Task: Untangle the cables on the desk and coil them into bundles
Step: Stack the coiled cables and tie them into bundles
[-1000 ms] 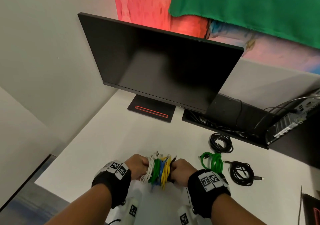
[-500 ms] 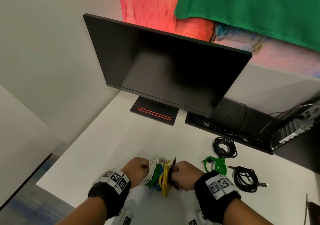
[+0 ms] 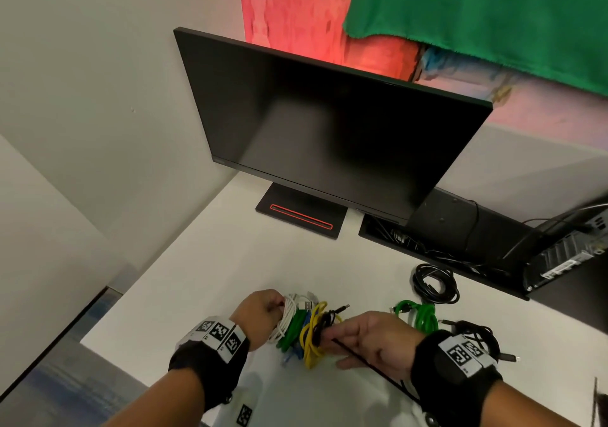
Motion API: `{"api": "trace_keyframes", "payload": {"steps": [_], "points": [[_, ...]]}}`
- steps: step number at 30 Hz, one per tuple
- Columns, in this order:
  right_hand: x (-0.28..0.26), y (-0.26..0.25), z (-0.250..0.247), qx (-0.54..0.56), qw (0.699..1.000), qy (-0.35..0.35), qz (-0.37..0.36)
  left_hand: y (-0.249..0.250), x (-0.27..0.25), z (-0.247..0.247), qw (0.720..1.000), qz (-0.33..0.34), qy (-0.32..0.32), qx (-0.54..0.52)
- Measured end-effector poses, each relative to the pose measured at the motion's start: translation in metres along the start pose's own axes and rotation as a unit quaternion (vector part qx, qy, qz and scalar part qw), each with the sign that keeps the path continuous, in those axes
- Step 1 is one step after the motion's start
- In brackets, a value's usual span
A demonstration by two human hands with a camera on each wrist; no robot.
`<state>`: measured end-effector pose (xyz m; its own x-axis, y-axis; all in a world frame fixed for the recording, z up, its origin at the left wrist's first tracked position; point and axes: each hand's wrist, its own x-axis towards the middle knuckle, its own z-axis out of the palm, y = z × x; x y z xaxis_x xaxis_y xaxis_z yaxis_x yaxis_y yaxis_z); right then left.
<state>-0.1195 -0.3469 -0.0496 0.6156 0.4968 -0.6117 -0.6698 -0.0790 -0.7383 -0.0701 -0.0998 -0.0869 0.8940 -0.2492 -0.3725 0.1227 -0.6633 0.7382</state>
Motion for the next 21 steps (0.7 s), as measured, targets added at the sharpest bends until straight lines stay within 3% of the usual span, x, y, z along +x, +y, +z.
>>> {"api": "trace_keyframes", "payload": {"steps": [4, 10, 12, 14, 15, 18, 21], "points": [[0.003, -0.008, 0.008, -0.190, 0.981, 0.005, -0.023, 0.003, 0.002, 0.002, 1.000, -0.007, 0.010, 0.003], [0.001, -0.014, 0.016, -0.259, 0.965, -0.003, -0.044, 0.004, 0.001, -0.003, 0.999, -0.028, 0.020, -0.017], [0.003, -0.011, 0.022, -0.348, 0.933, -0.005, -0.086, 0.004, 0.002, -0.005, 0.998, -0.037, 0.033, -0.030], [0.006, -0.008, 0.027, -0.470, 0.871, -0.006, -0.145, 0.006, 0.002, -0.007, 0.998, -0.038, 0.035, -0.038], [0.008, -0.006, 0.028, -0.488, 0.857, -0.006, -0.164, 0.007, 0.002, -0.008, 0.998, -0.037, 0.032, -0.043], [0.014, -0.001, 0.031, -0.471, 0.866, 0.007, -0.170, 0.011, 0.000, -0.006, 0.998, -0.029, 0.025, -0.055], [0.023, -0.002, 0.033, -0.470, 0.863, 0.067, -0.173, 0.012, -0.001, -0.002, 0.999, -0.009, 0.029, -0.037]]}}
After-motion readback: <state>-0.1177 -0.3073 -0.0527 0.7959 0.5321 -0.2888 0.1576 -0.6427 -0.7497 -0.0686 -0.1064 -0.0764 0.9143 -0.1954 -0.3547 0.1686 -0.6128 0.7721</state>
